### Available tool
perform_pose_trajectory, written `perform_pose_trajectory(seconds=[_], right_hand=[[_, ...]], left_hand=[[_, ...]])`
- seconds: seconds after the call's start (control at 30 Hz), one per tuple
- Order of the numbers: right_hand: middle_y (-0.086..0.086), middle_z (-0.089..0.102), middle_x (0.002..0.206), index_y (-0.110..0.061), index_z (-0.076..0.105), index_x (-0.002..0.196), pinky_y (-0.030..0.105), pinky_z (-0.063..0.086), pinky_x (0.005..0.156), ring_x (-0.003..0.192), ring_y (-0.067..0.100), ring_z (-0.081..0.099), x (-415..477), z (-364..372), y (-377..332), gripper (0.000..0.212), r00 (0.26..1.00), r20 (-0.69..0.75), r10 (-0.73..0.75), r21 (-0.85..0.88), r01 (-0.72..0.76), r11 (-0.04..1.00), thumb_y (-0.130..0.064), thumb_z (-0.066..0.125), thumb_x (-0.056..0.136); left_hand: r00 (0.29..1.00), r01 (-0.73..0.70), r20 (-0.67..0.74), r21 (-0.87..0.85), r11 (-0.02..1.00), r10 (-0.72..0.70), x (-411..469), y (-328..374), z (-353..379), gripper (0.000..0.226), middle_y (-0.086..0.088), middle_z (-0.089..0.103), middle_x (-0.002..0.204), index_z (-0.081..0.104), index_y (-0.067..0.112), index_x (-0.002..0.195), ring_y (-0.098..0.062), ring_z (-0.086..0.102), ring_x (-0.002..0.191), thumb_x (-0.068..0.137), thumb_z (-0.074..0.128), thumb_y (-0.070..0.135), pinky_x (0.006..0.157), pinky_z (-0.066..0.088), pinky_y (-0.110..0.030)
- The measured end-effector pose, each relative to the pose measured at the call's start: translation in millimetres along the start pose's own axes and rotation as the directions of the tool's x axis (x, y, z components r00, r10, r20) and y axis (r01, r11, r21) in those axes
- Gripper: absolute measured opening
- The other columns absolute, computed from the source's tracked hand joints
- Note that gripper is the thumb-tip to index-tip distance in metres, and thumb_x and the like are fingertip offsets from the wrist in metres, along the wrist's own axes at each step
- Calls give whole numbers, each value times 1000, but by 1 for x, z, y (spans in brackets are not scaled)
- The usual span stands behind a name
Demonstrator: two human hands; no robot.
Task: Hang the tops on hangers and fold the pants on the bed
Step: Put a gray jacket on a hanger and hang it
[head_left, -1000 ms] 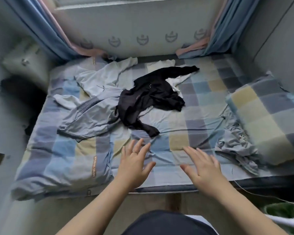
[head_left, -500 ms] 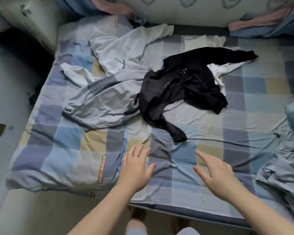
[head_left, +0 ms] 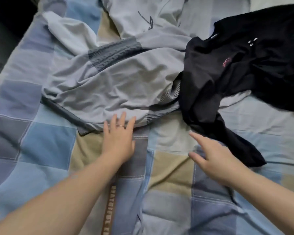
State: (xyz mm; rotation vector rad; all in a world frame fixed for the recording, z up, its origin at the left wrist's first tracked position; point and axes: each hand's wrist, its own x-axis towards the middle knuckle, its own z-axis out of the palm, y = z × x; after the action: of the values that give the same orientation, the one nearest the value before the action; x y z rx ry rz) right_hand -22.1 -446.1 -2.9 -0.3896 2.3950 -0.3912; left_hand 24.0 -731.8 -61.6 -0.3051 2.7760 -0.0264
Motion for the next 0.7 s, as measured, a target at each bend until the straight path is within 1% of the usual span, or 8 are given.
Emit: perform_pose_trajectory(seconds=[0.1,0.2,0.27,0.33,0.43,0.53,0.6,0.7], right_hand=[[-4,34,160,-35,17,158,39,34,110,142,24,36,57,28,-25,69,997,8,-72,-59,72,996,-46,50,99],[2,35,158,-31,15,159,41,36,110,138,28,40,89,53,-50,72,996,40,-77,-35,78,996,-39,54,99],[6,38,155,-30,13,160,41,38,109,134,30,44,99,68,-68,76,994,82,-69,4,69,998,-35,57,98],[7,37,156,-30,10,160,37,37,109,134,30,45,99,76,-82,83,993,92,-72,26,70,997,-33,62,96],[4,30,161,-30,10,160,38,31,116,143,27,36,86,77,-98,92,994,45,-101,106,95,990,-30,70,90],[8,39,152,-29,21,158,42,35,114,139,27,40,58,77,-110,95,992,26,-124,202,117,972,-25,78,82],[9,47,140,-28,42,150,39,40,106,128,30,48,30,76,-112,78,994,6,-105,189,102,977,-19,78,81],[7,47,115,-19,66,114,41,46,92,107,33,52,-15,65,-108,32,993,-89,-73,166,87,982,-10,71,83]], left_hand=[[991,125,-36,-33,992,-126,43,-39,19,74,-5,24,164,23,34,154,-33,18,150,91,61,39,118,16,-55],[988,138,-58,-127,982,-146,56,-57,32,21,-1,55,136,53,29,122,-27,45,129,101,50,29,105,28,-45],[987,116,-90,-179,977,-134,52,-60,32,9,-4,62,117,53,27,105,-29,54,112,102,46,22,90,31,-39],[988,122,-48,-315,941,-144,38,-57,25,11,-10,67,105,44,27,93,-36,58,100,103,43,24,76,32,-40],[977,211,142,-597,774,-156,-3,-51,11,18,-18,67,100,42,26,89,-41,59,94,104,43,34,70,40,-40],[970,230,236,-793,563,-64,-61,-31,-9,23,-15,67,94,47,22,80,-39,59,95,102,51,27,79,46,-45],[966,253,253,-869,426,-59,-98,-15,-25,29,-3,63,81,47,25,72,-36,59,91,101,53,23,80,47,-43],[960,278,271,-902,332,-70,-144,-1,-46,28,9,54,69,49,31,74,-26,59,83,102,52,28,77,46,-41]])
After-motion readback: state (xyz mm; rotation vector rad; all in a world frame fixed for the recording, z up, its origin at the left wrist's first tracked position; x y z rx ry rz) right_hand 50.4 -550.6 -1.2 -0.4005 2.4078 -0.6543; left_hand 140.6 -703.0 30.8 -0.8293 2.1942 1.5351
